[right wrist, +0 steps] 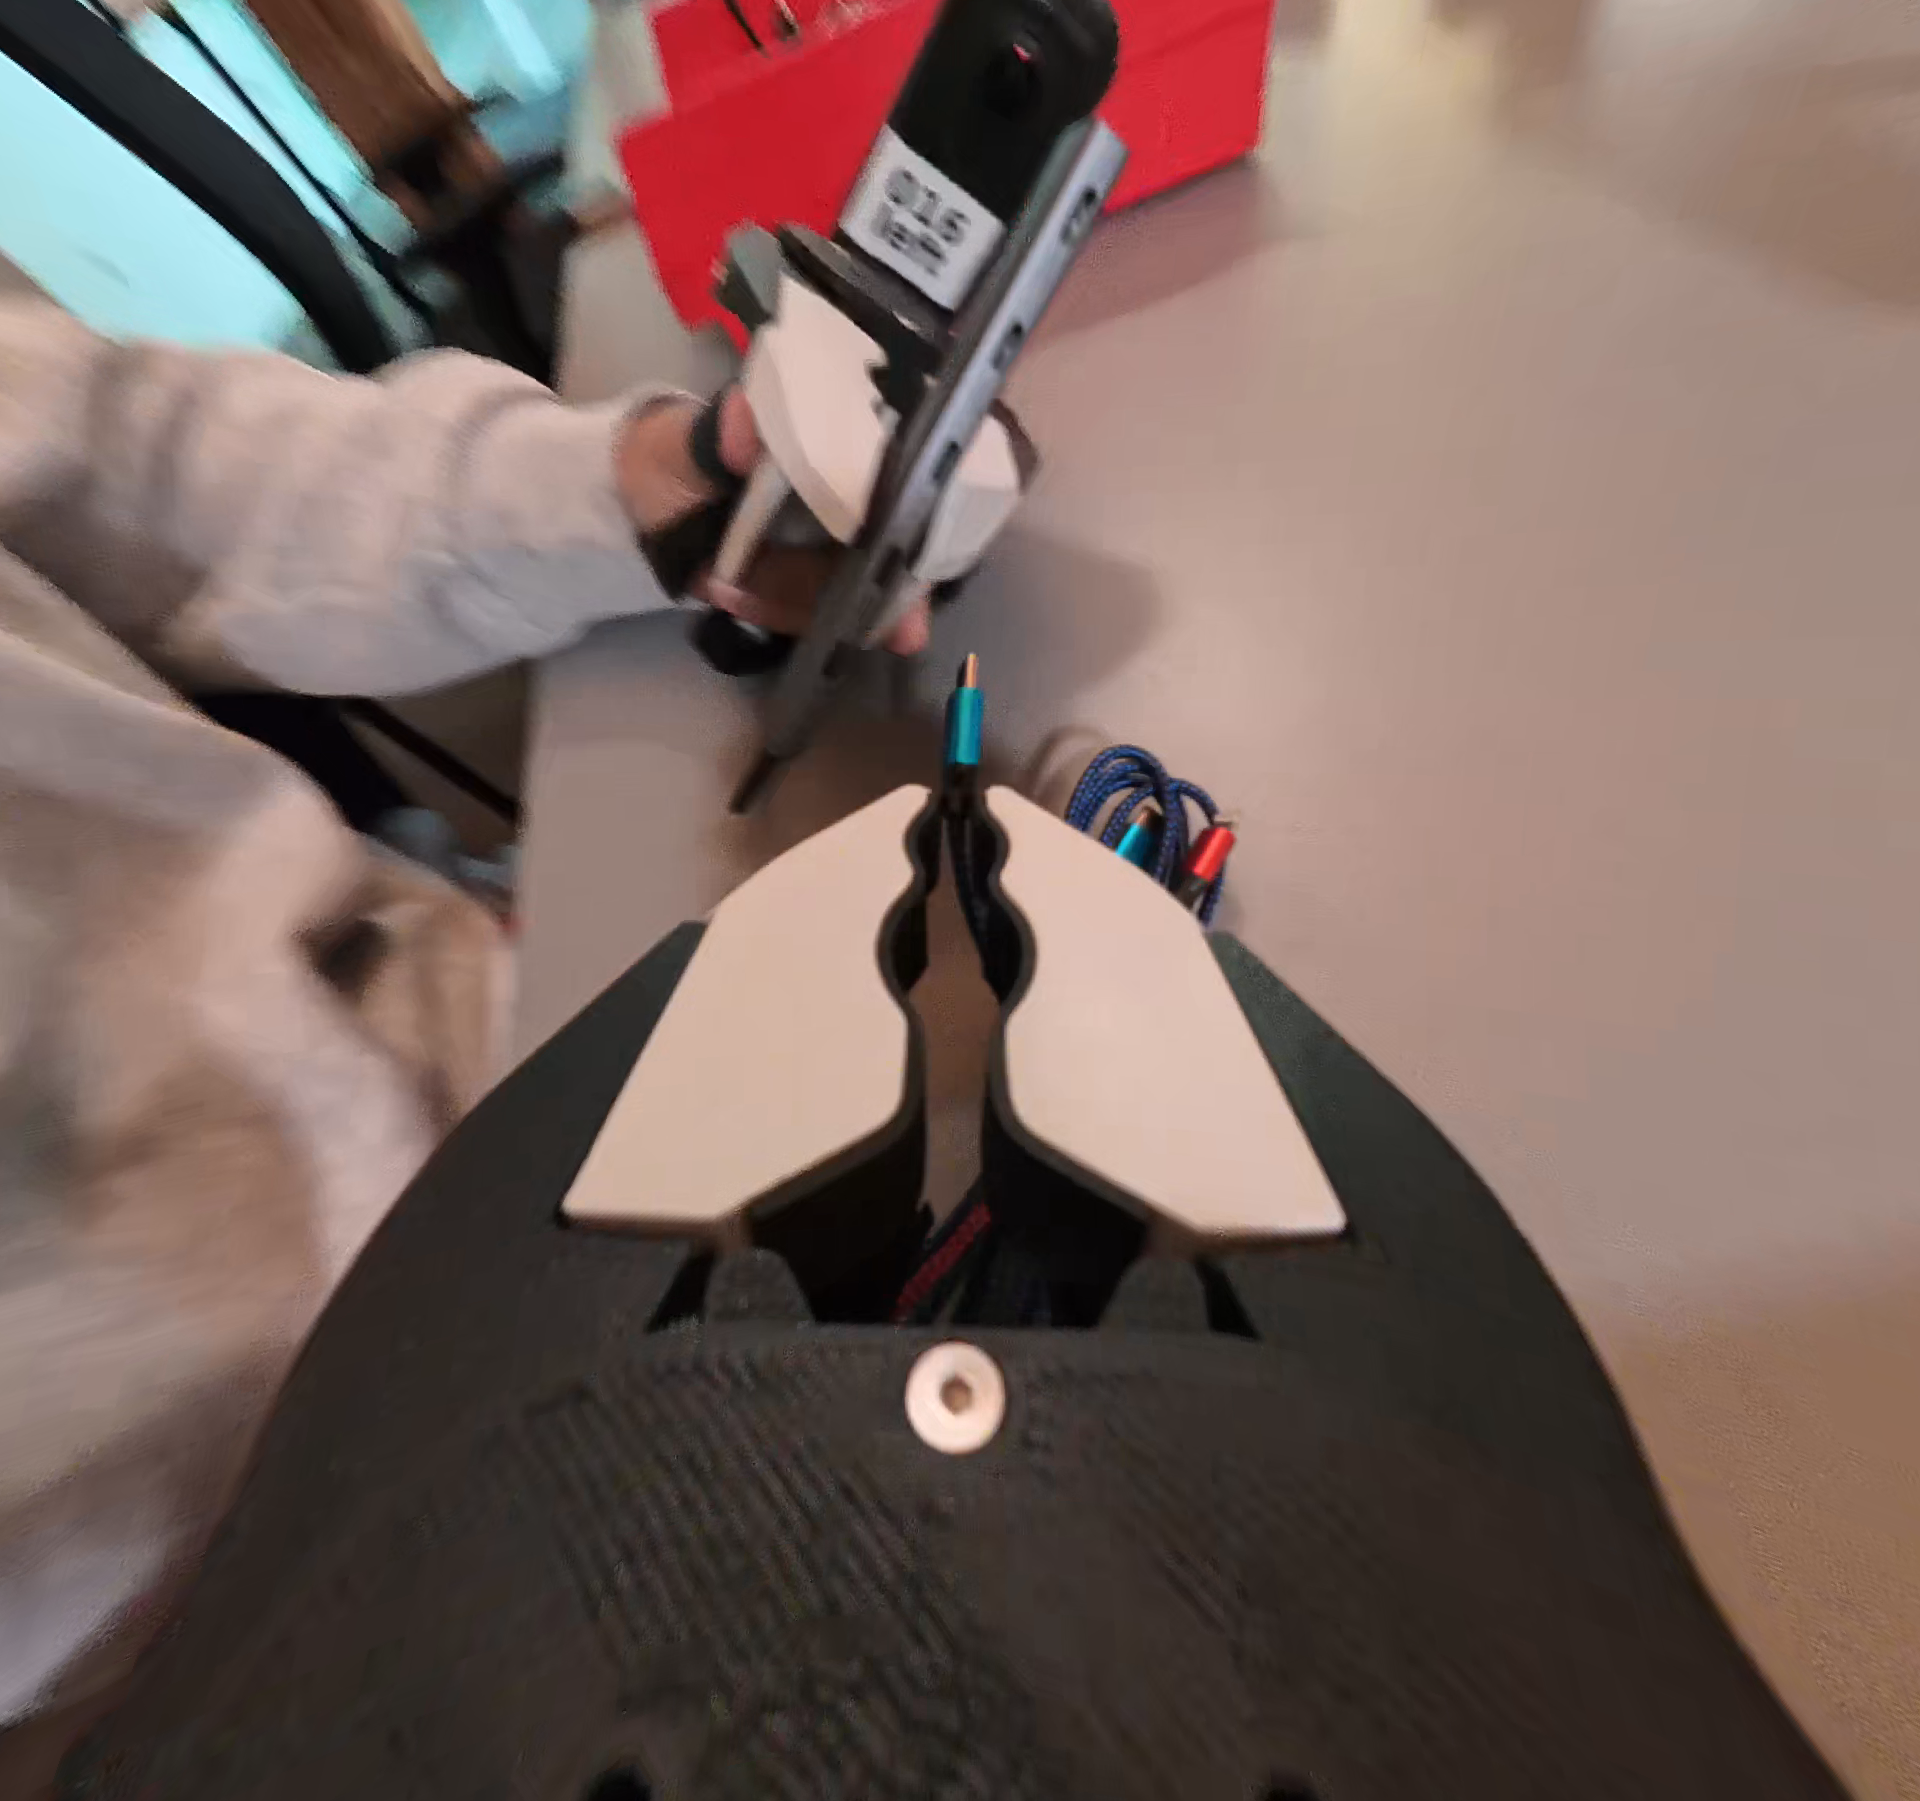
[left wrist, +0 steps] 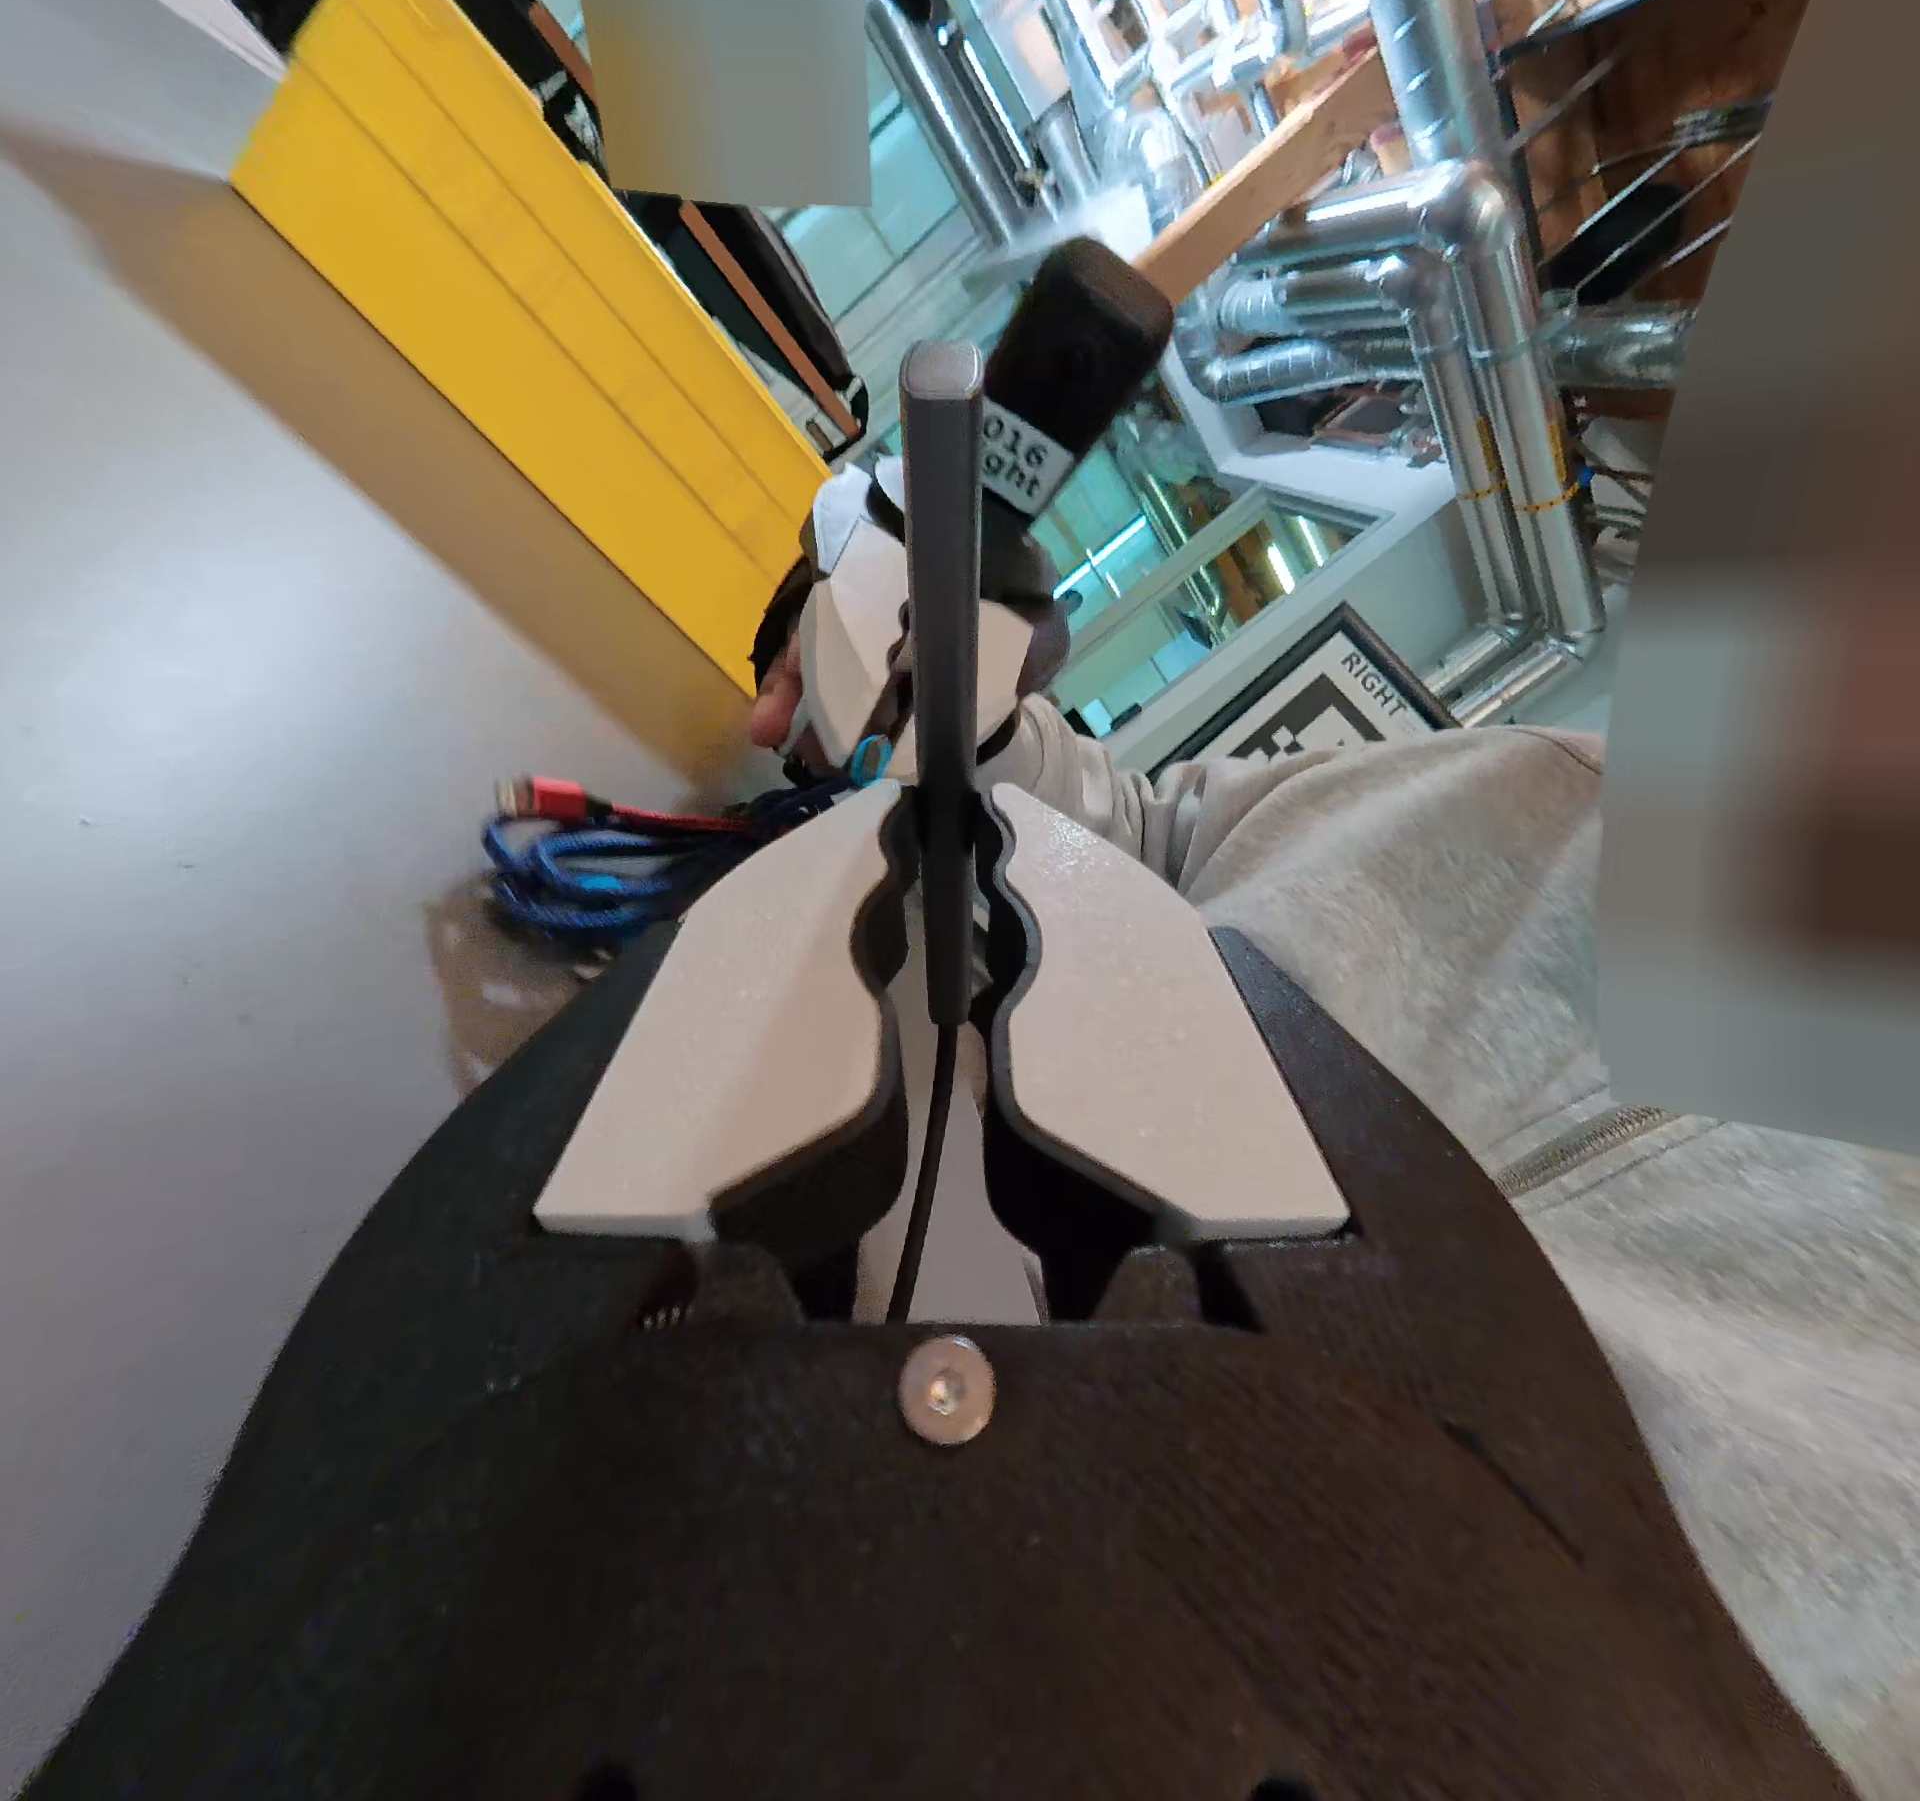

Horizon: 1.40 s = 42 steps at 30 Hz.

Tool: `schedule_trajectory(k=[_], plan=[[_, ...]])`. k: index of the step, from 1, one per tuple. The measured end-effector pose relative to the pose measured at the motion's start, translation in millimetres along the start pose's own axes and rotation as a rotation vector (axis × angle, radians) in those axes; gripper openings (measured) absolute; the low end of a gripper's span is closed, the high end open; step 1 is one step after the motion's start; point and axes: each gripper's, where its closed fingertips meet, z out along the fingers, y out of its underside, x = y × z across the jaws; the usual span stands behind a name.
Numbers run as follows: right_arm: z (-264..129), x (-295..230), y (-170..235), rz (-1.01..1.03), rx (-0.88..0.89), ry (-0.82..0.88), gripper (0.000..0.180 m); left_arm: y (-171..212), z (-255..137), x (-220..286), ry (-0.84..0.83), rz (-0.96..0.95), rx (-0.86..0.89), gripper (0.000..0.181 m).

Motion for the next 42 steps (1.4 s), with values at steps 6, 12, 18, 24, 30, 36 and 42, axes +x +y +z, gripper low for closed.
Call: schedule_trajectory(k=[6,12,18,24,30,36,42], plan=[[-7,-31,10,0.118,-0.067,-0.250,0.004,22,10,0,-0.005,-0.030,-0.151,0.010],[0,-47,36,0.143,-0.223,-0.337,0.004,40,17,-3,-0.034,-0.033,-0.273,0.010],[0,-46,36,0.167,-0.208,-0.344,0.004,43,18,-4,-0.042,-0.031,-0.292,0.010],[1,-46,33,0.206,-0.187,-0.369,0.004,42,17,-3,-0.039,-0.023,-0.283,0.010],[1,-47,34,0.223,-0.184,-0.380,0.004,42,17,-4,-0.053,-0.014,-0.286,0.010],[4,-43,34,0.290,-0.177,-0.376,0.004,44,18,-6,-0.077,-0.006,-0.298,0.010],[6,-38,33,0.311,-0.140,-0.359,0.004,40,16,-9,-0.092,-0.017,-0.269,0.010]])
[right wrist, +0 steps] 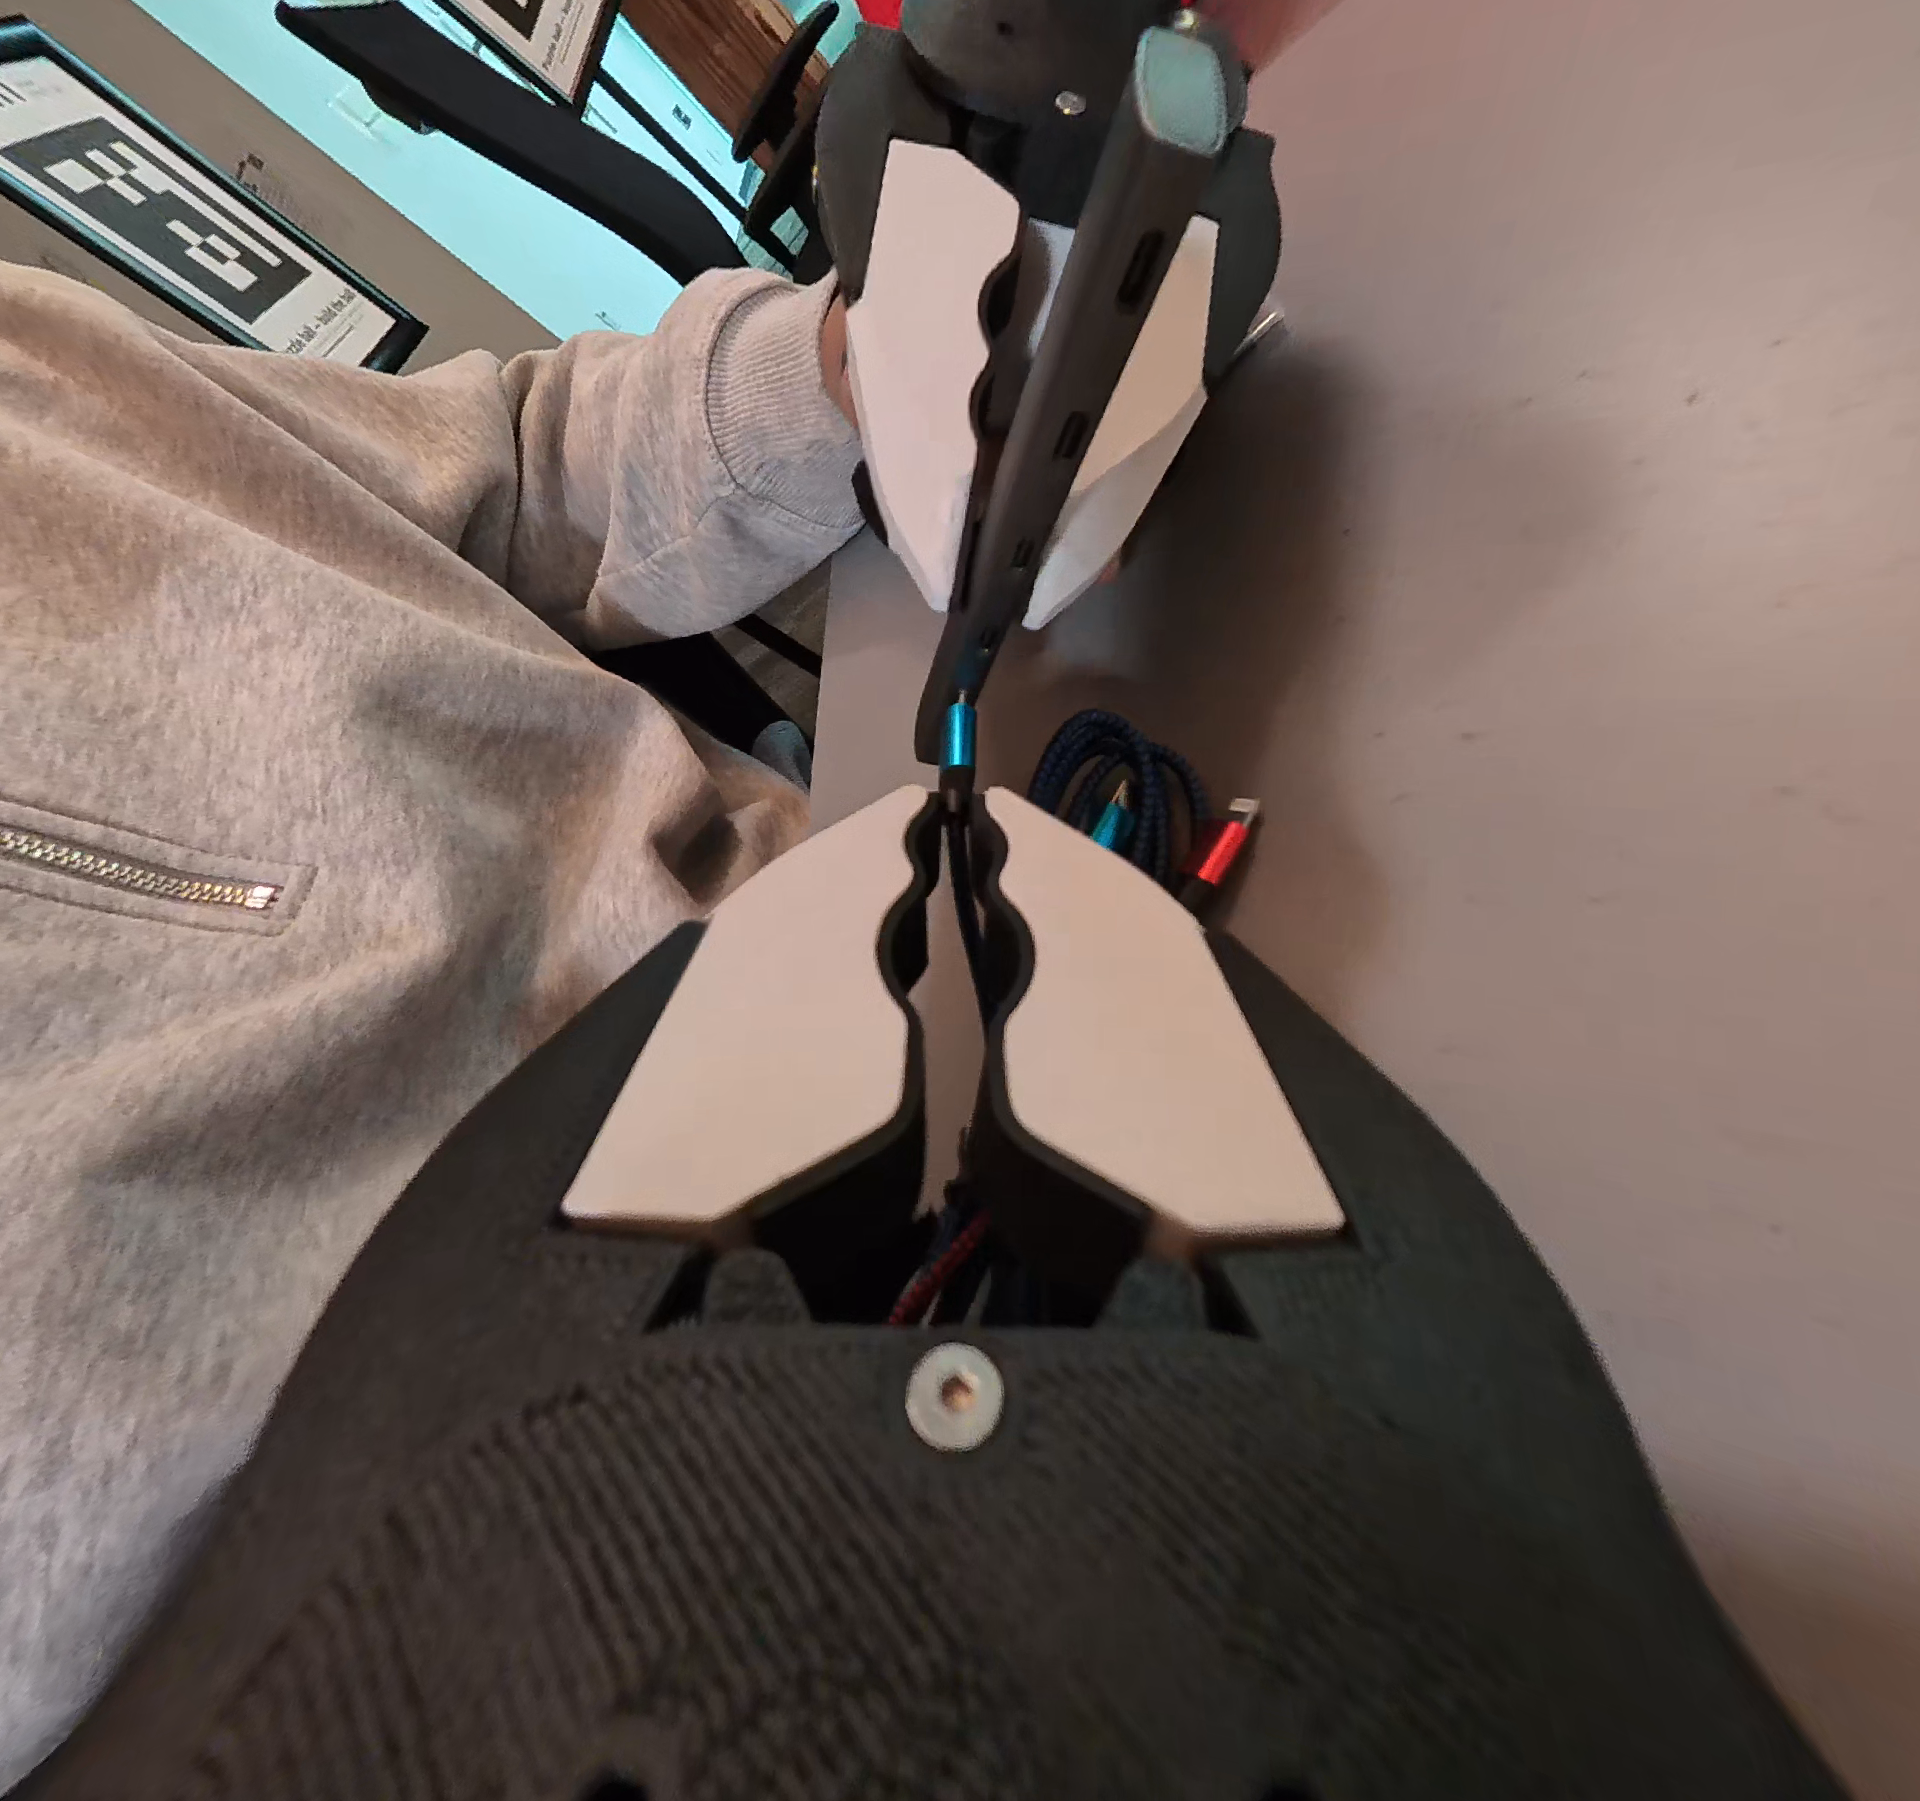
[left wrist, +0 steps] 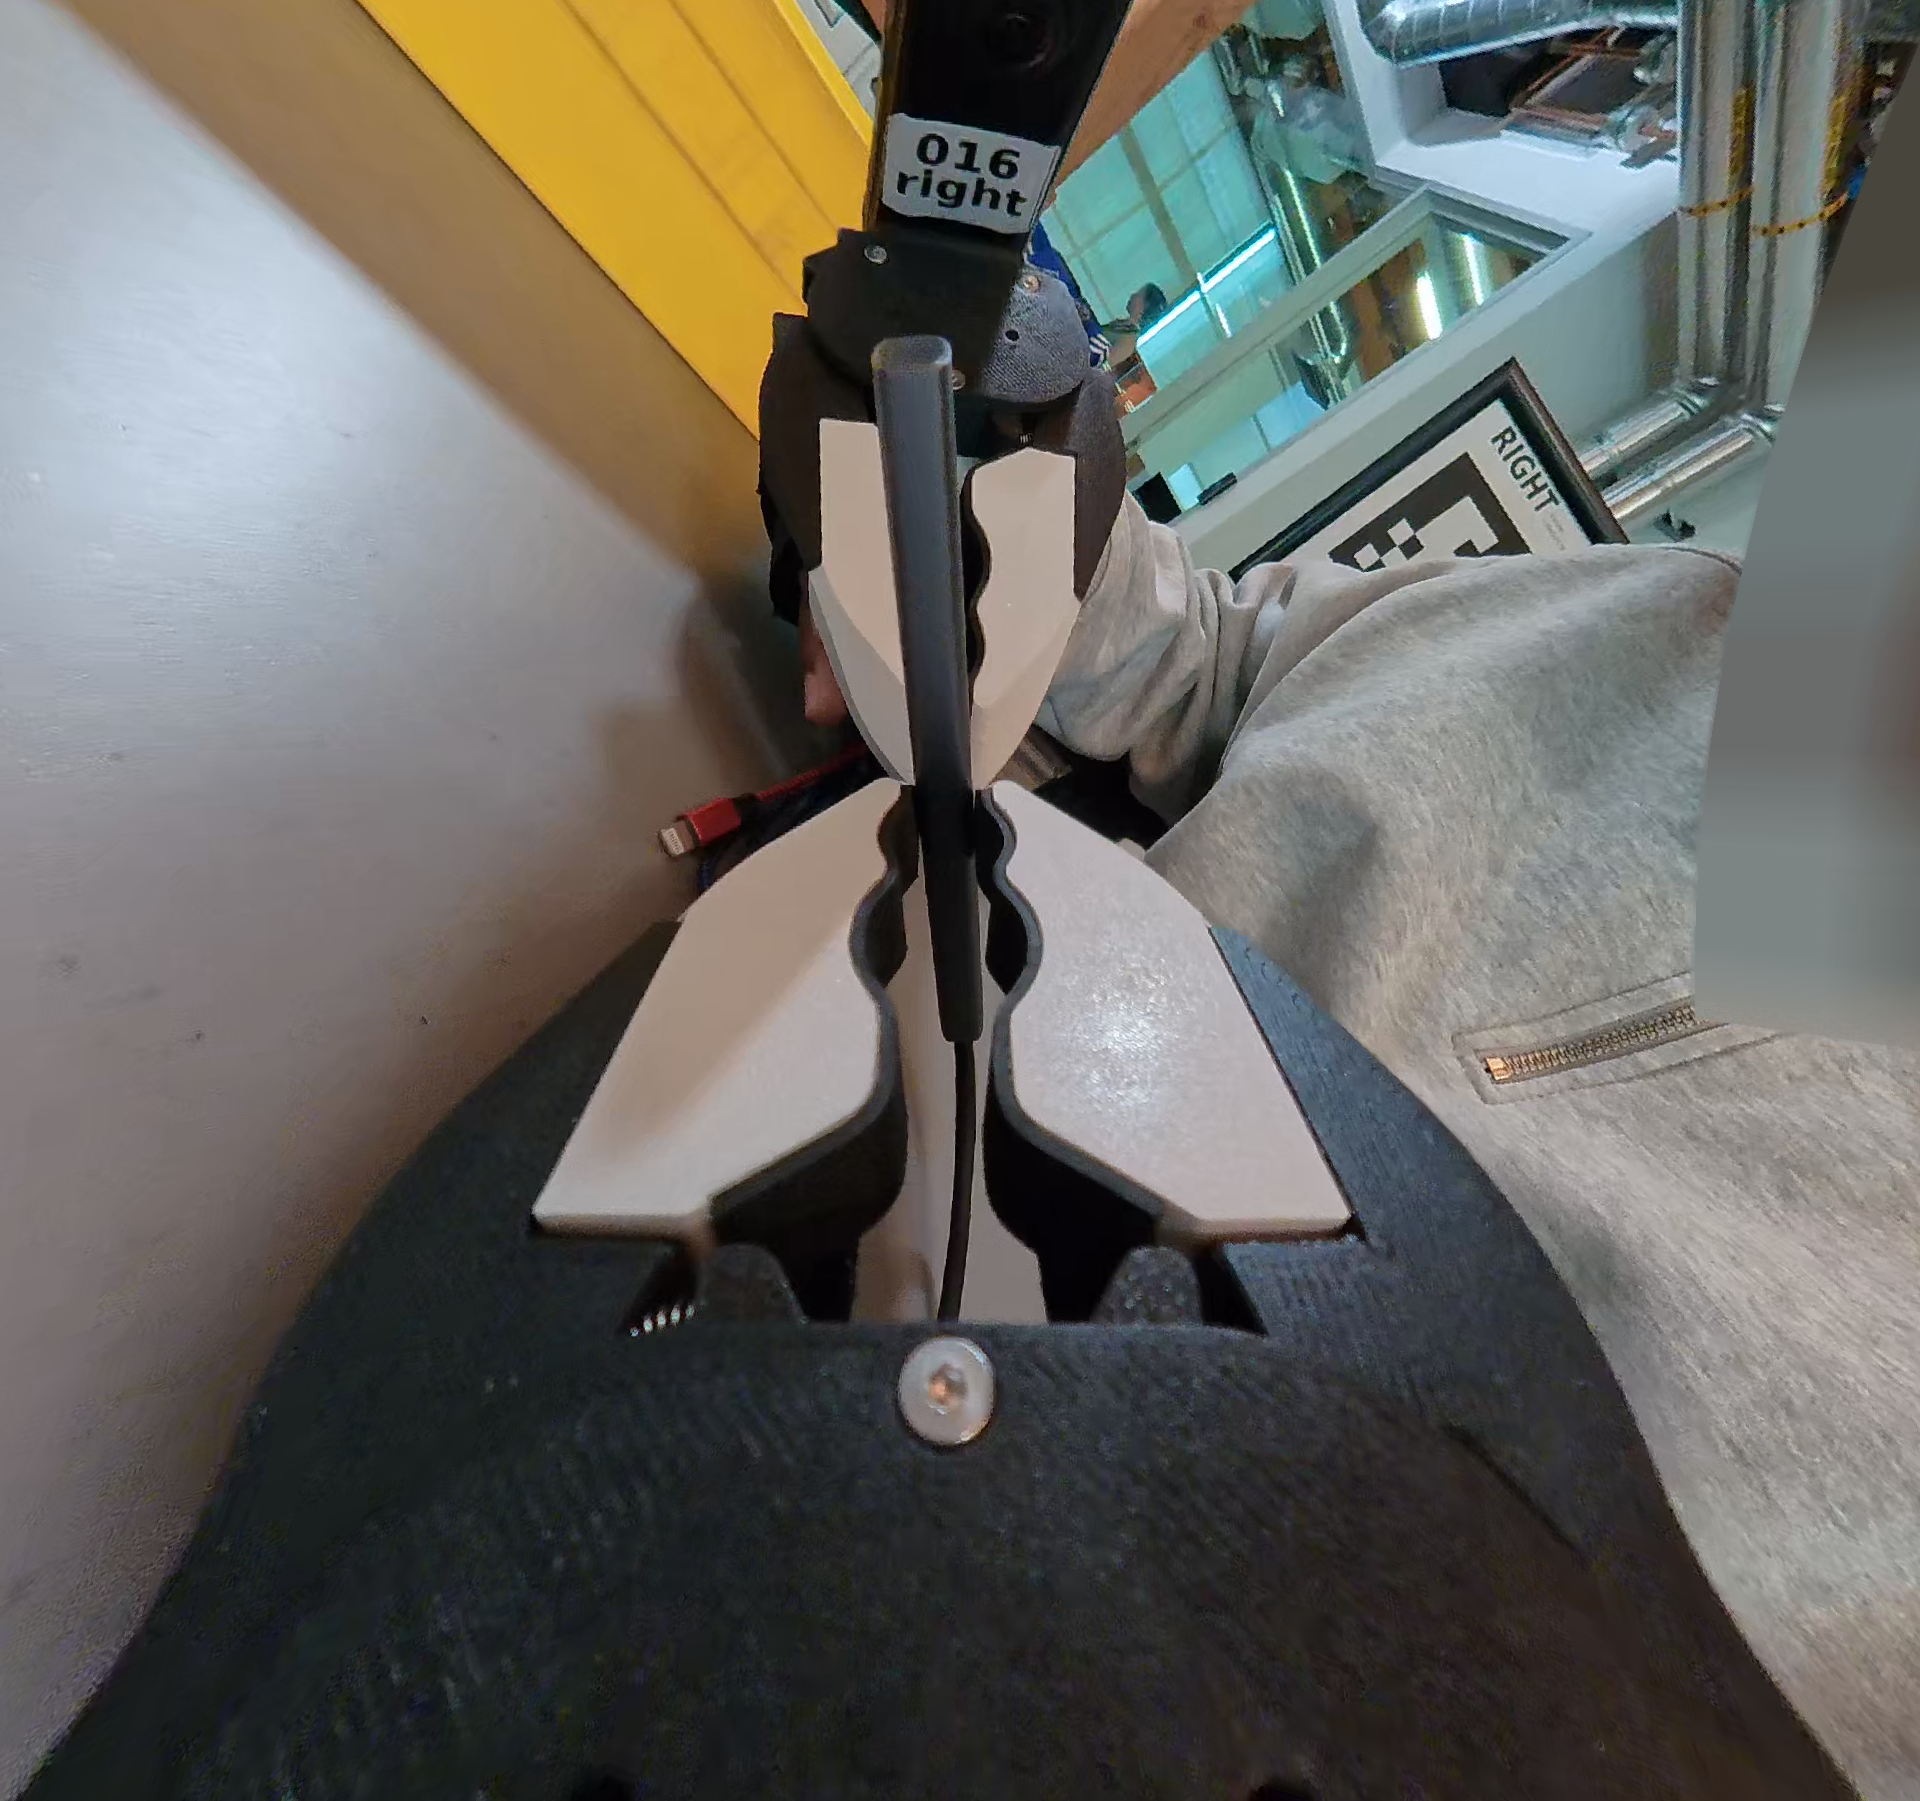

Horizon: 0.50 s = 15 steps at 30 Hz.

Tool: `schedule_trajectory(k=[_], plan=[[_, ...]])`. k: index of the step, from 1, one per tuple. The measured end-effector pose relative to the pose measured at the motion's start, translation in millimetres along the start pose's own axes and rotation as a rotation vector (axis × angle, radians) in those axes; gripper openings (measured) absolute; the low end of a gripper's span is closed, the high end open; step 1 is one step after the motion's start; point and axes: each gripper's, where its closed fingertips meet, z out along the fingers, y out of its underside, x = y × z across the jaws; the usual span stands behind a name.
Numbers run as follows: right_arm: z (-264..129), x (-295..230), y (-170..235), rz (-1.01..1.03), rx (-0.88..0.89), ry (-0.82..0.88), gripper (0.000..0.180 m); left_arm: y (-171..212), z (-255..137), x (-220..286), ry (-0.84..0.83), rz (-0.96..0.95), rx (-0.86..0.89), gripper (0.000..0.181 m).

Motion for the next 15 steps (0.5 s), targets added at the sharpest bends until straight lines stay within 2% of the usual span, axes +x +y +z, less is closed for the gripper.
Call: schedule_trajectory(k=[3,5,7,11,13,15], plan=[[-1,5,-4,-0.007,0.035,0.024,0.004,-3,-2,-3,-0.006,-0.023,0.022,0.011],[-4,8,-9,0.003,0.074,0.039,0.004,-1,0,-4,-0.010,-0.041,0.011,0.023],[-7,12,-13,0.009,0.101,0.056,0.004,5,3,-5,-0.017,-0.053,-0.024,0.028],[-11,15,-16,0.009,0.133,0.065,0.004,9,6,-5,-0.028,-0.046,-0.056,0.025],[-11,13,-17,0.002,0.138,0.058,0.004,9,5,-5,-0.026,-0.045,-0.052,0.013],[-11,11,-18,-0.011,0.143,0.050,0.005,10,5,-5,-0.029,-0.044,-0.061,0.010]])
